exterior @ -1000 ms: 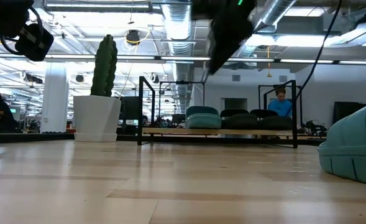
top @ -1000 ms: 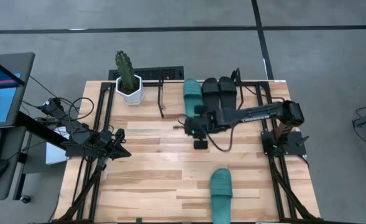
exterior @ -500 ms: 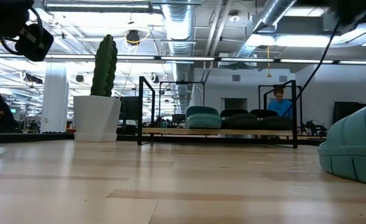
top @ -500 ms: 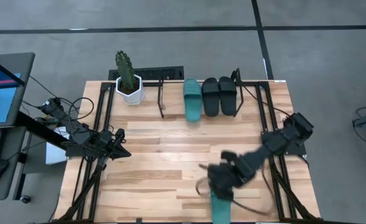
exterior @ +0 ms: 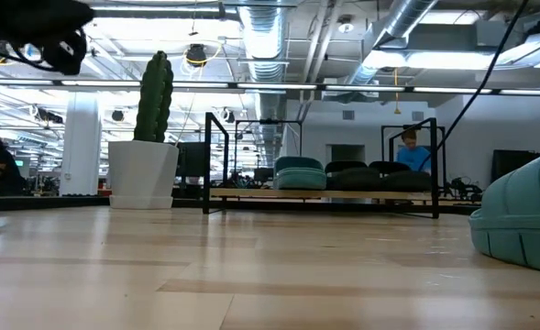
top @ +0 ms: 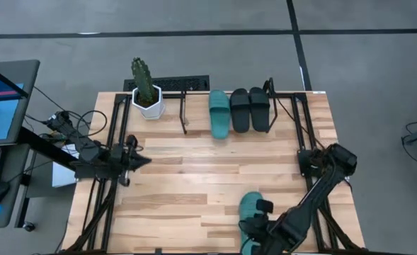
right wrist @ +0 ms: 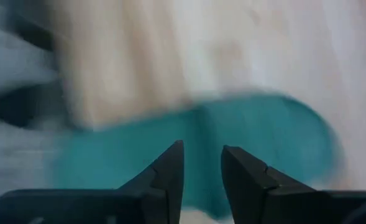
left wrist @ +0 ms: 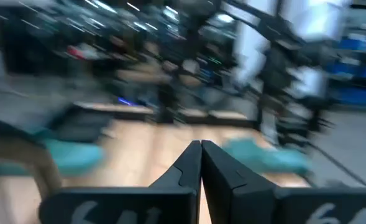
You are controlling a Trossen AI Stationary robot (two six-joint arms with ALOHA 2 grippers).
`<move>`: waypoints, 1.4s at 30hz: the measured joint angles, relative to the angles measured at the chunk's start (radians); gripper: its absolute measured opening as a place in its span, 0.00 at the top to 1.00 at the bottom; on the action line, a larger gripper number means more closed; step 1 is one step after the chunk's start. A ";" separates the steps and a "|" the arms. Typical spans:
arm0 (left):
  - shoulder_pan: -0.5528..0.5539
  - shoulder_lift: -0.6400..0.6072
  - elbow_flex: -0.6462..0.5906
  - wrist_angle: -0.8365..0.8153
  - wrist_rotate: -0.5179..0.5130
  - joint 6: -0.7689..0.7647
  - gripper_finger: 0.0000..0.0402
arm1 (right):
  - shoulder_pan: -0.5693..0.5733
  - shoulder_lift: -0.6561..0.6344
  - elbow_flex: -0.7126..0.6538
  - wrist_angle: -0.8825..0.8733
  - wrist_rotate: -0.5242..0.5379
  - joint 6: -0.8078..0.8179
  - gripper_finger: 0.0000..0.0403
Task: Pick and place slides into the shelf
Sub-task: Put the green slide on the shelf
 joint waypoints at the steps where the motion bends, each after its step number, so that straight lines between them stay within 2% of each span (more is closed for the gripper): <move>1: 0.002 0.001 0.000 0.031 -0.041 0.027 1.00 | 0.001 0.017 0.003 -0.026 0.003 0.026 0.76; 4: 0.023 0.008 0.000 0.151 -0.062 0.045 1.00 | 0.003 0.061 0.000 -0.201 0.021 0.130 0.78; 8: 0.068 0.030 0.000 0.319 0.150 0.094 1.00 | 0.018 0.110 -0.001 -0.485 0.101 0.321 0.82; 11: 0.101 0.071 0.000 0.380 0.264 0.097 1.00 | 0.043 0.136 -0.005 -0.571 0.167 0.442 0.84; 13: 0.120 0.108 0.000 0.398 0.278 0.098 1.00 | 0.045 0.135 -0.007 -0.542 0.141 0.449 0.85; 17: 0.149 0.195 0.000 0.417 0.270 0.098 1.00 | 0.038 0.136 -0.005 -0.508 -0.078 0.501 0.85; 19: 0.158 0.241 0.000 0.429 0.271 0.098 1.00 | 0.038 0.141 -0.006 -0.472 -0.144 0.509 0.85; 26: 0.161 0.354 0.000 0.429 0.271 0.098 1.00 | 0.010 0.149 -0.006 -0.213 -0.253 0.517 0.85; 30: 0.161 0.381 0.000 0.442 0.271 0.083 1.00 | -0.042 0.149 -0.005 -0.046 -0.207 0.486 0.85; 33: 0.161 0.381 0.000 0.440 0.271 0.081 1.00 | -0.095 0.149 -0.005 0.029 -0.135 0.390 0.85; 42: 0.161 0.381 0.000 0.409 0.271 0.041 1.00 | -0.268 0.149 -0.005 -0.011 0.022 0.082 0.85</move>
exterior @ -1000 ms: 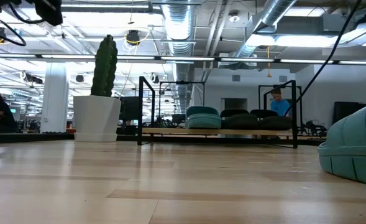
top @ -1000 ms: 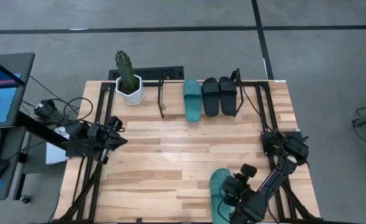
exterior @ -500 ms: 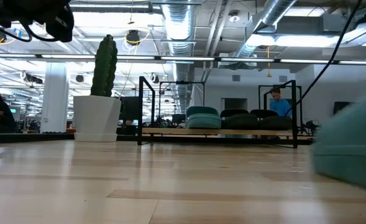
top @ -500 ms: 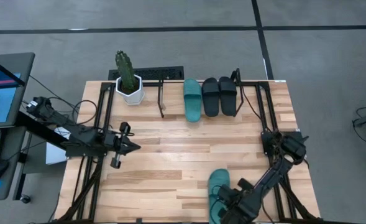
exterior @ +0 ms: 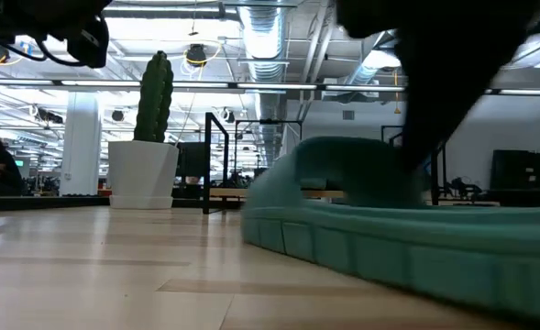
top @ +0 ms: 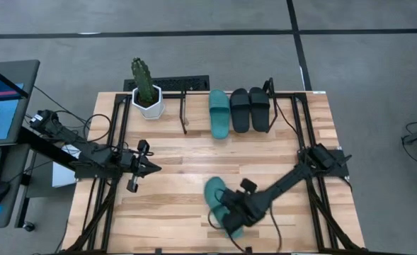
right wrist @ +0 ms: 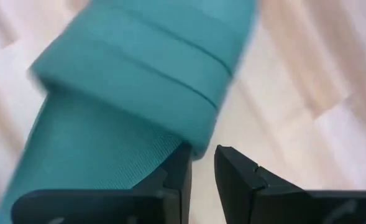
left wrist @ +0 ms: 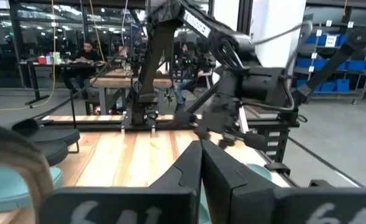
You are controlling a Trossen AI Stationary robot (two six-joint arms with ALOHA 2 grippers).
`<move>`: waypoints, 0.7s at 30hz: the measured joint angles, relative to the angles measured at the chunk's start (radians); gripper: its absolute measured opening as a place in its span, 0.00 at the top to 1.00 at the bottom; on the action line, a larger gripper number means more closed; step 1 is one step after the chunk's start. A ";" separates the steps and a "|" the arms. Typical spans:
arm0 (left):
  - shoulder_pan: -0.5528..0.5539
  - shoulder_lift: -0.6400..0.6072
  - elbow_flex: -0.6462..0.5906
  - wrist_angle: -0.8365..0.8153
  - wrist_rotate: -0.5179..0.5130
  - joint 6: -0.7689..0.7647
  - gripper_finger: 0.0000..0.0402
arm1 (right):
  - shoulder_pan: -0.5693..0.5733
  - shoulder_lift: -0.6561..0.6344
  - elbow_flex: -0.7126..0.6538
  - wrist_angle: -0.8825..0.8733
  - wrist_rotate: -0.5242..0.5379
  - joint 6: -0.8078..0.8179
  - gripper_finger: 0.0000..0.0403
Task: Pick and place slides into the shelf
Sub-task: Put the green slide on the shelf
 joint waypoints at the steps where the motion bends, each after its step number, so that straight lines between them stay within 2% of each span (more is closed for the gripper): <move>1: 0.000 0.000 0.000 -0.010 0.000 -0.001 1.00 | -0.017 0.000 0.000 -0.003 0.006 -0.025 0.85; 13: 0.000 0.014 0.000 -0.044 0.000 -0.027 1.00 | -0.124 0.000 0.000 -0.031 0.109 -0.168 0.85; 21: 0.000 0.150 0.000 0.014 0.000 -0.039 1.00 | -0.159 0.000 0.000 0.157 0.082 -0.167 0.85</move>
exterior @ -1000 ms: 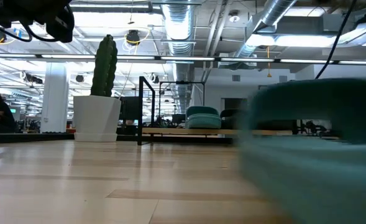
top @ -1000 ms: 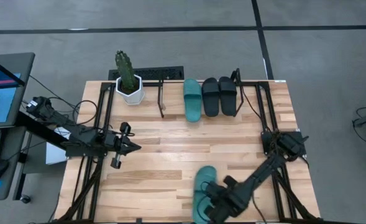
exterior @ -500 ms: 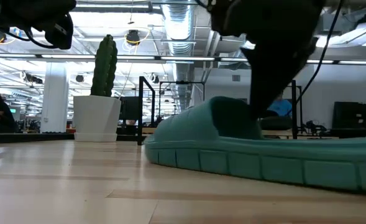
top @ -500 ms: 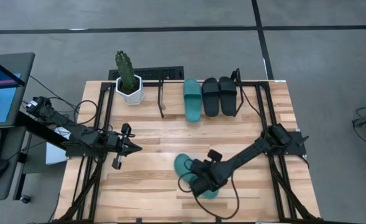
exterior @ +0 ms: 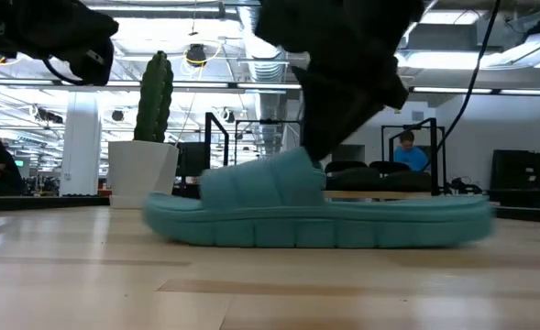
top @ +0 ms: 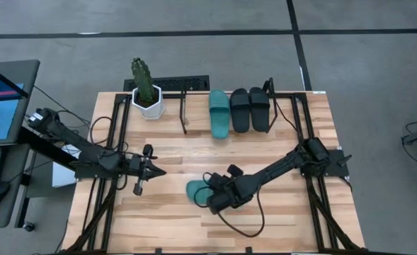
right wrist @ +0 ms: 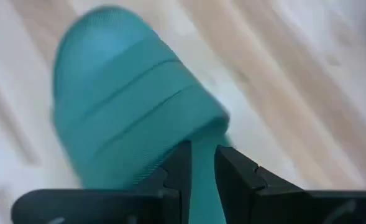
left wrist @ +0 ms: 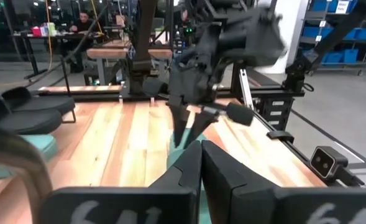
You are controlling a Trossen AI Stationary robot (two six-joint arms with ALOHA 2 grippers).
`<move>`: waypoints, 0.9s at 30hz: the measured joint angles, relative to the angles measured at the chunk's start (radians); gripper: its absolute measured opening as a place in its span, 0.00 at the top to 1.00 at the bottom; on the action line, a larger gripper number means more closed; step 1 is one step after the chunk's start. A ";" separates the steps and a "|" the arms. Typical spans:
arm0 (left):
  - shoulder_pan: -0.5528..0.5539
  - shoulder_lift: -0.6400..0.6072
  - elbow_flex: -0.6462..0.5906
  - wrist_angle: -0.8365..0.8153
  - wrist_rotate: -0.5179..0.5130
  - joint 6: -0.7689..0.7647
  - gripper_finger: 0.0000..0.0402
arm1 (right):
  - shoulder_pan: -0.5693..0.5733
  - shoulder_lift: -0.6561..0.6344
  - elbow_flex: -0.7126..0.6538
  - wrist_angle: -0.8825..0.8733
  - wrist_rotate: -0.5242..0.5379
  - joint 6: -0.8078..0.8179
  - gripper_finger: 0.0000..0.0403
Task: Pick and place slides into the shelf
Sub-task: Put the green slide on the shelf
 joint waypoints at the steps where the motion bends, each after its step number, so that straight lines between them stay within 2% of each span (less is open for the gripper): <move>1: 0.000 0.023 0.000 0.017 0.000 -0.003 1.00 | 0.000 0.000 0.000 0.032 -0.006 0.007 0.85; 5: 0.000 0.116 0.000 0.099 0.000 -0.009 1.00 | 0.013 0.000 0.000 0.114 -0.015 0.025 0.85; 9: 0.000 0.199 0.000 0.178 0.001 -0.021 1.00 | 0.033 0.000 0.000 0.066 -0.016 0.032 0.85; 13: 0.000 0.261 0.001 0.227 0.002 -0.021 1.00 | 0.049 -0.006 0.000 -0.138 -0.016 0.118 0.85; 16: -0.001 0.284 0.011 0.180 0.014 -0.062 1.00 | 0.053 -0.006 0.000 -0.357 -0.035 0.212 0.85; 20: -0.010 0.317 0.015 0.124 0.149 -0.225 1.00 | 0.062 -0.007 0.000 -0.592 -0.087 0.309 0.85; 23: -0.054 0.366 0.016 0.124 0.231 -0.306 1.00 | 0.076 -0.007 0.000 -0.693 -0.112 0.342 0.85; 27: -0.140 0.464 0.016 0.131 0.205 -0.387 1.00 | 0.093 -0.007 0.000 -0.703 -0.132 0.312 0.85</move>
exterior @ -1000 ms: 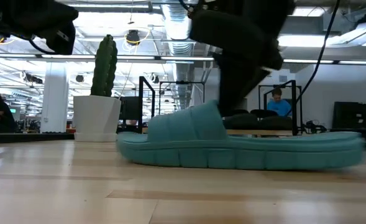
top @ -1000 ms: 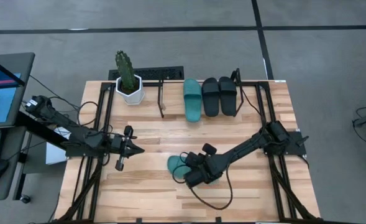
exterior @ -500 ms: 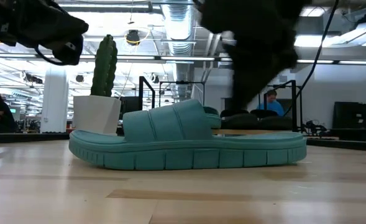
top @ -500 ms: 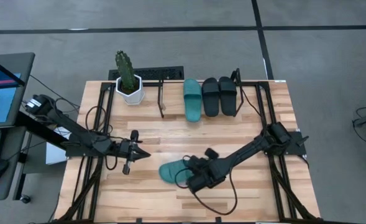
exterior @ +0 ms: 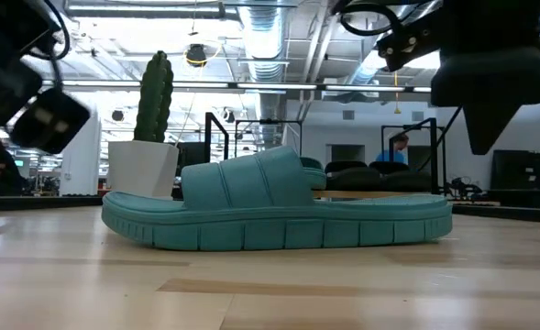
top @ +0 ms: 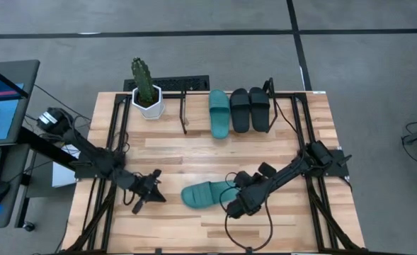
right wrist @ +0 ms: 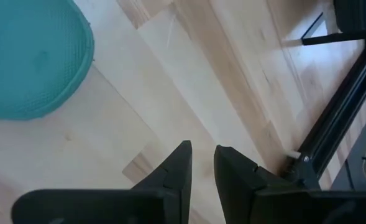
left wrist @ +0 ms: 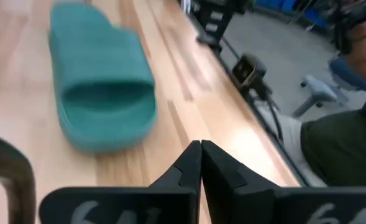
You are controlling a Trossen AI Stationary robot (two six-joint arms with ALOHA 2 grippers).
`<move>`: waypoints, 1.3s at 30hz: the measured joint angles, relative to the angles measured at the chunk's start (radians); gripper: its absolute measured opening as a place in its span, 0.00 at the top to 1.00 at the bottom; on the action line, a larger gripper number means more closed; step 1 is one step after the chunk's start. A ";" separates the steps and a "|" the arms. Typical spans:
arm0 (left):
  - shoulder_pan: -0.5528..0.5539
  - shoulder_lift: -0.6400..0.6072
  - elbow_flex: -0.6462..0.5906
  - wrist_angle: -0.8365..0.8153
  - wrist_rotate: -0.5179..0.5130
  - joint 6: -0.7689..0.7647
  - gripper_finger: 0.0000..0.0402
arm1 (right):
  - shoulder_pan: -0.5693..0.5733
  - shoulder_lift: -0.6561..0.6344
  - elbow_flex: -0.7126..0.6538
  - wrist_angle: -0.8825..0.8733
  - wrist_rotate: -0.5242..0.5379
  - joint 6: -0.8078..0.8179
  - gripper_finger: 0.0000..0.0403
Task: Pick and place slides into the shelf
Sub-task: Put the green slide on the shelf
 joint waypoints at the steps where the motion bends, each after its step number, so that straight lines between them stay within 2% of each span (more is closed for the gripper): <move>1: -0.023 0.032 0.000 0.012 -0.020 -0.018 1.00 | 0.003 0.000 0.001 -0.001 -0.003 -0.001 0.85; 5: -0.107 0.174 0.009 0.123 -0.092 -0.030 1.00 | 0.010 0.000 0.005 -0.006 -0.003 0.001 0.85; 10: -0.158 0.379 0.112 0.234 -0.128 0.073 1.00 | 0.010 0.000 0.005 -0.006 -0.003 -0.048 0.85; 17: -0.154 0.667 0.334 0.222 -0.134 0.172 1.00 | 0.011 0.000 0.005 -0.006 -0.004 -0.060 0.85; 23: -0.121 0.781 0.465 0.092 -0.197 0.218 1.00 | 0.025 0.000 0.005 -0.006 -0.007 -0.060 0.85; 27: -0.098 0.794 0.487 0.074 -0.328 0.255 1.00 | 0.043 0.000 0.005 -0.006 -0.008 -0.047 0.85; 31: -0.082 0.794 0.488 0.064 -0.531 0.293 1.00 | 0.062 0.000 0.005 -0.006 -0.009 -0.020 0.85; 39: -0.025 0.789 0.490 -0.122 -0.890 0.244 1.00 | 0.102 0.000 0.005 -0.006 -0.033 0.004 0.85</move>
